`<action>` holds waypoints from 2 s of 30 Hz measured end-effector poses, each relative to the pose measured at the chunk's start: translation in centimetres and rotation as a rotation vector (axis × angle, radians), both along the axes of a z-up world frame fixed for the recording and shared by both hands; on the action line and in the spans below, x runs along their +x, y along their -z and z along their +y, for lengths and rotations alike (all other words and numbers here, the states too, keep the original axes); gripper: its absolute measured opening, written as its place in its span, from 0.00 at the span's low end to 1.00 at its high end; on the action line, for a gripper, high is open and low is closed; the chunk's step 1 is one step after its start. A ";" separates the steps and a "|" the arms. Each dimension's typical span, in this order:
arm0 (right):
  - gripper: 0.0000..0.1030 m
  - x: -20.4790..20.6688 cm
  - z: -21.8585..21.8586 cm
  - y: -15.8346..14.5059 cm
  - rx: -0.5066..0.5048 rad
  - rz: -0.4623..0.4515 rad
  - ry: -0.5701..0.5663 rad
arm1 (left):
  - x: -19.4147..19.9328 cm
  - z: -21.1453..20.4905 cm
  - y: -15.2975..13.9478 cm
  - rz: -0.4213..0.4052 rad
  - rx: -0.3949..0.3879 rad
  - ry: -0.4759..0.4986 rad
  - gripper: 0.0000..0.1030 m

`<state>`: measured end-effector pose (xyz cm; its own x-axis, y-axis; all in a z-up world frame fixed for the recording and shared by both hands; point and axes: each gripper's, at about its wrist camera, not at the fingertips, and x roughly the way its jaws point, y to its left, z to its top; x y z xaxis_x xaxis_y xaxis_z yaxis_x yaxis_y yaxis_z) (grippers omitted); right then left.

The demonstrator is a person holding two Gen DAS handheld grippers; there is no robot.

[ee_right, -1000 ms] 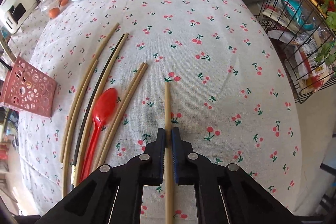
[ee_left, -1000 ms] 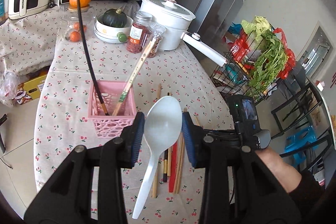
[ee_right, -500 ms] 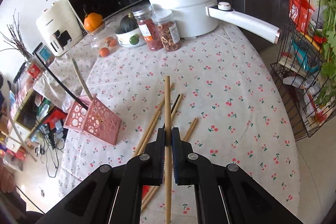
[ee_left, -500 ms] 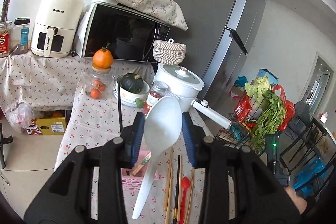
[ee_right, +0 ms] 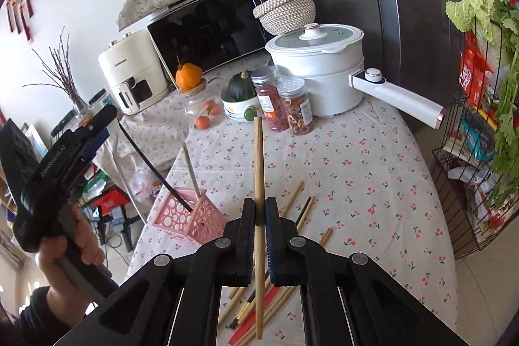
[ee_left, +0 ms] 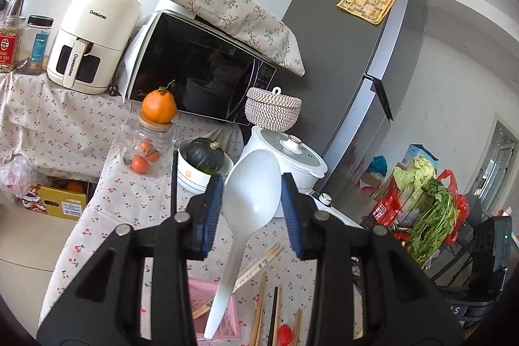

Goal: Organize utensils
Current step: 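Lower the spoon and the wooden chopstick into the pink basket and open both grippers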

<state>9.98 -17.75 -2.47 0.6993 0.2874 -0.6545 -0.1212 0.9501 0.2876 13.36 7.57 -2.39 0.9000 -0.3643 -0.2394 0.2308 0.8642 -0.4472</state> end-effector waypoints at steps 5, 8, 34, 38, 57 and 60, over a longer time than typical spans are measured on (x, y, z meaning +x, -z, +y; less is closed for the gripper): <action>0.06 0.5 -0.2 -0.3 0.026 -0.003 0.004 | 1.5 -1.1 1.7 0.004 0.042 -0.038 0.37; 0.06 0.7 -0.3 -0.3 0.034 -0.002 0.008 | 1.8 -1.3 2.7 0.018 0.054 -0.053 0.37; 0.06 -0.5 3.9 -5.4 0.088 -0.206 -0.003 | -3.7 2.5 2.7 0.498 0.268 -0.016 0.76; 0.06 -0.2 5.2 -7.0 0.105 -0.294 0.034 | -2.8 3.2 5.2 0.611 0.237 0.005 0.76; 0.06 5.1 12.7 -0.8 -0.028 -0.309 0.042 | -2.3 5.7 6.1 0.712 0.229 -0.008 0.76; 0.07 5.5 12.9 -0.1 -0.038 -0.283 0.042 | -2.3 5.6 6.0 0.707 0.238 -0.010 0.77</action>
